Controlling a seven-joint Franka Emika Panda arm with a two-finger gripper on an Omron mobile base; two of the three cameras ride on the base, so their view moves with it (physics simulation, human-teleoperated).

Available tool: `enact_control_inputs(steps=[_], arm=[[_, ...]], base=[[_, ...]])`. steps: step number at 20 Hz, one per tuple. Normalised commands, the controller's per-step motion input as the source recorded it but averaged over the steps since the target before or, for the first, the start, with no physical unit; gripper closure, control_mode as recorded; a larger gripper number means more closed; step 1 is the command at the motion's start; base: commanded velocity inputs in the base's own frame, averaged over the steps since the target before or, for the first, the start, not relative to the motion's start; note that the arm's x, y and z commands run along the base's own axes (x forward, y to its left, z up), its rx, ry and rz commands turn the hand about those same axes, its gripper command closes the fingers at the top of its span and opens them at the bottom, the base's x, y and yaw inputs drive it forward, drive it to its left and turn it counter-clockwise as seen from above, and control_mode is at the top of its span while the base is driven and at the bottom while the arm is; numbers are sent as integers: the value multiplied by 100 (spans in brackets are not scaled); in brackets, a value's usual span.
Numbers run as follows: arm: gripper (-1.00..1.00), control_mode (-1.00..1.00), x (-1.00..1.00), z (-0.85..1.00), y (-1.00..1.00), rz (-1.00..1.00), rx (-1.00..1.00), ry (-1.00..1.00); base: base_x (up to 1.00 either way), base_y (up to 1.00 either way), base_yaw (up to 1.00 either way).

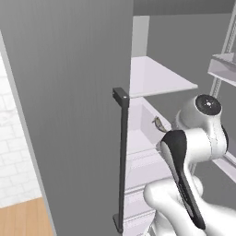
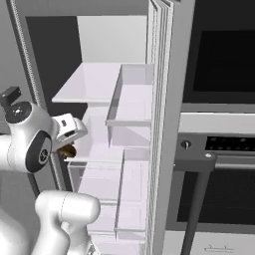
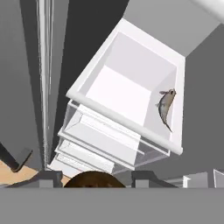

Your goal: Place one mushroom and one fish in each tupperware on the nearby counter, to pack two identical lunches.

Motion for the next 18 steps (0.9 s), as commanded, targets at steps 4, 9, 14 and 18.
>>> enact_control_inputs(steps=[4, 9, 14, 18], arm=[[100, 100, 0, 0, 0, 0, 0, 0], [100, 100, 0, 0, 0, 0, 0, 0], [100, 100, 0, 0, 0, 0, 0, 0], [100, 100, 0, 0, 0, 0, 0, 0]], base=[[-100, 0, 0], [-100, -22, -1], [-66, -67, -1], [-1, -100, 0]])
